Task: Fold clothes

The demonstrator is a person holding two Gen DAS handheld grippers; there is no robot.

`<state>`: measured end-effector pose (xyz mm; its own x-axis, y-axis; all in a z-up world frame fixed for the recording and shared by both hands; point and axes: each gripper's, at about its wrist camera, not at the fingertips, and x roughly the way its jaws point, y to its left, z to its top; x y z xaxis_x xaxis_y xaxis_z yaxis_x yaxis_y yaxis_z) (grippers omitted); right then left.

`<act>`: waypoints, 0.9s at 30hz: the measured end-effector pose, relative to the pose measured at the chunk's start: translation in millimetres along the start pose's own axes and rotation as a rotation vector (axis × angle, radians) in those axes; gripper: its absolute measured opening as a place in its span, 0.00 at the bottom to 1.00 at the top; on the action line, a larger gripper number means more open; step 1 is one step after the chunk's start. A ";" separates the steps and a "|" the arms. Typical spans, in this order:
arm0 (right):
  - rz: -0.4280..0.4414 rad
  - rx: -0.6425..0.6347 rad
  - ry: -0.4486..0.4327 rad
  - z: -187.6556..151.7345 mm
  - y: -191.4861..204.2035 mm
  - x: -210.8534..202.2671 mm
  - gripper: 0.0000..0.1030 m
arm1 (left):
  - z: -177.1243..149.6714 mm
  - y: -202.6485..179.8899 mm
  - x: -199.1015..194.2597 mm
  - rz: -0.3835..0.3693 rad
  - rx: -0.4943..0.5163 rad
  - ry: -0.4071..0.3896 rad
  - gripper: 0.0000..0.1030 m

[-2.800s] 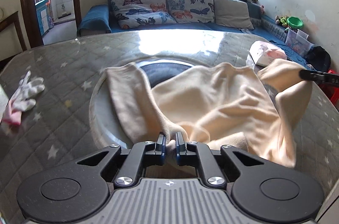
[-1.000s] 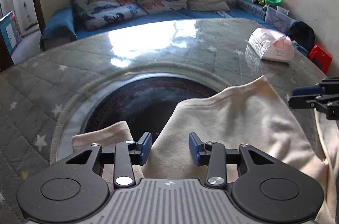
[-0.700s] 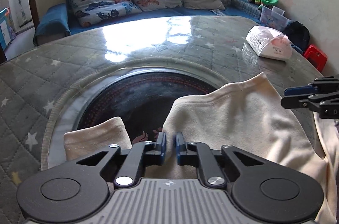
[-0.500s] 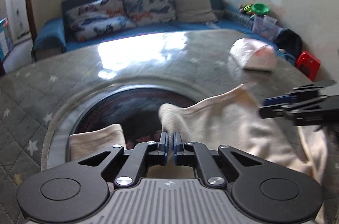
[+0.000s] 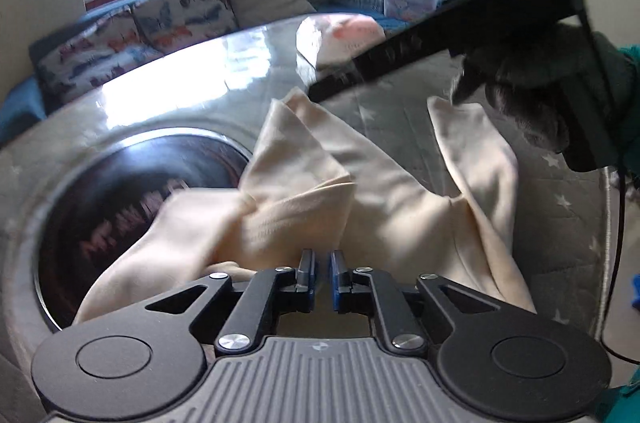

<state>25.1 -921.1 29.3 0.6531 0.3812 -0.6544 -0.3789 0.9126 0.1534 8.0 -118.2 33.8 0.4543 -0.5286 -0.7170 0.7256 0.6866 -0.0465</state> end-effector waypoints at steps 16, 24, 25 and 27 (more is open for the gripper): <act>0.102 -0.074 0.100 -24.7 31.1 22.9 0.35 | 12.4 63.5 -15.6 0.094 -0.204 -0.056 0.44; 0.096 -0.070 0.098 -26.0 24.0 19.9 0.35 | 9.1 77.3 -0.2 0.052 -0.257 -0.041 0.11; 0.094 -0.070 0.097 -26.2 23.3 19.1 0.35 | 8.4 78.0 -4.4 0.063 -0.258 -0.052 0.10; 0.088 -0.068 0.096 -25.8 21.6 19.1 0.35 | 5.8 80.7 -14.0 0.082 -0.273 -0.071 0.10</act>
<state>12.4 -897.9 1.0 0.5506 0.4405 -0.7091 -0.4777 0.8629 0.1651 63.2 -58.3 44.1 0.5479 -0.4929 -0.6759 0.5233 0.8323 -0.1827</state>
